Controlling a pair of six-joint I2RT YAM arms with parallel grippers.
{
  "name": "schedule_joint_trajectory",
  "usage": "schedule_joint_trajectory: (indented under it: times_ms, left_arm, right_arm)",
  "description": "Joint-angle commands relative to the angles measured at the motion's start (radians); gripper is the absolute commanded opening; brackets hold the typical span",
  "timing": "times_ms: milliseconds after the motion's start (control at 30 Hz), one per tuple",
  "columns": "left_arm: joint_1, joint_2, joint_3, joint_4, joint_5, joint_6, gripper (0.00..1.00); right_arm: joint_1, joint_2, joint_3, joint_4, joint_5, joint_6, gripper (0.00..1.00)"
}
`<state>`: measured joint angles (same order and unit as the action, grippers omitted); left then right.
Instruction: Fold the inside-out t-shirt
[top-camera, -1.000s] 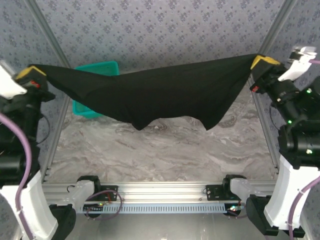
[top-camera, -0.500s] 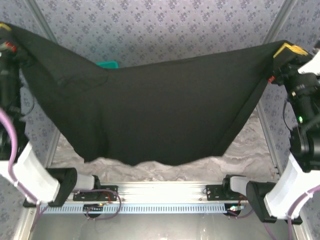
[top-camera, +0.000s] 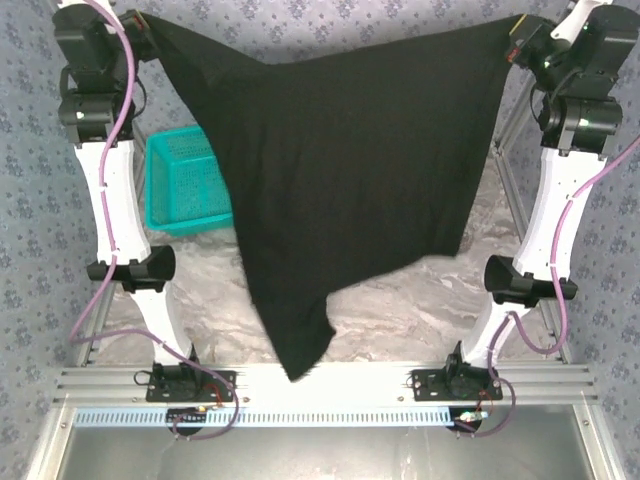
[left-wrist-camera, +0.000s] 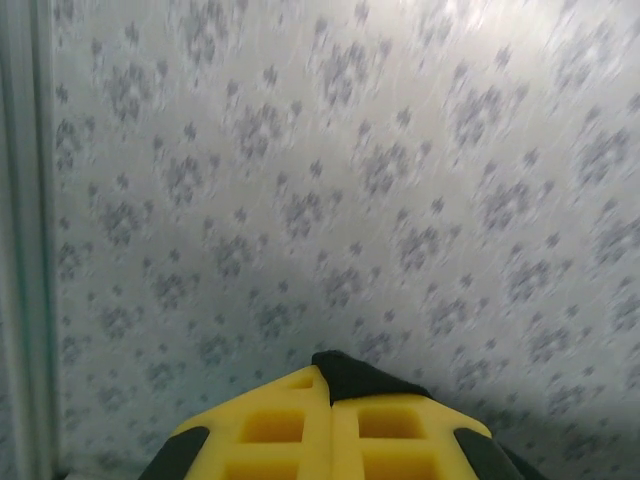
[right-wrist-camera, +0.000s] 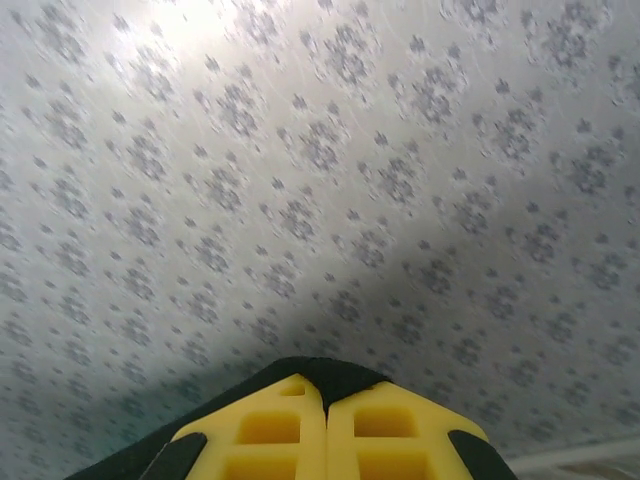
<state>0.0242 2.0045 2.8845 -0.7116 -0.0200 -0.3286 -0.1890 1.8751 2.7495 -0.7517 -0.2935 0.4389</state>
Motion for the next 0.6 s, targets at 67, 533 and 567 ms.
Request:
schedule_joint_trajectory:
  times_ms: [67,533,567]
  left_arm:
    - [0.073,-0.156,0.046,0.296,0.093,-0.165,0.00]
    - [-0.125,-0.778,-1.010,-0.073,0.455,-0.176,0.00]
    - [-0.143,-0.861,-1.190,-0.023,0.461,-0.213,0.00]
  right_arm:
    - [-0.061,-0.115,0.081,0.207,-0.063,0.136,0.00]
    - [0.107,-0.778,-1.063,-0.178,0.061,-0.127,0.00]
    - [0.109,-0.840,-1.181,-0.202,0.084,-0.118,0.00]
